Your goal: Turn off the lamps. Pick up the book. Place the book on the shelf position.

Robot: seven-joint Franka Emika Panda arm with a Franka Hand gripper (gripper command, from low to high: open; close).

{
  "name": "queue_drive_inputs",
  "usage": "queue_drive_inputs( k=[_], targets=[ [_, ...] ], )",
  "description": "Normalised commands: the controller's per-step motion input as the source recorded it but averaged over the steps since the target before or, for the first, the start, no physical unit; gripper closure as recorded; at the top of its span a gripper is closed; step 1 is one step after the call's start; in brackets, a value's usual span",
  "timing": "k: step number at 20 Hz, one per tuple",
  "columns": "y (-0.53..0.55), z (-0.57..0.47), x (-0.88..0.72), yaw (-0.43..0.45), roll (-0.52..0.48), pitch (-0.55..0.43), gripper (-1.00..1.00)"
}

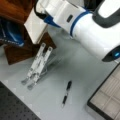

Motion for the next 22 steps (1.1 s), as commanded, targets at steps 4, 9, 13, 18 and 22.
queue_drive_inputs(
  k=[4,9,13,18,22],
  targets=[
    [0.04,-0.11,0.17,-0.32,-0.116,-0.057,1.0],
    [-0.03,-0.12,0.08,-0.276,-0.109,-0.07,1.0],
    [-0.09,-0.14,-0.02,-0.228,-0.091,-0.081,1.0],
    [-0.14,-0.12,-0.12,-0.153,-0.063,-0.079,1.0],
    [-0.16,-0.09,-0.21,-0.048,-0.058,-0.09,1.0]
  ],
)
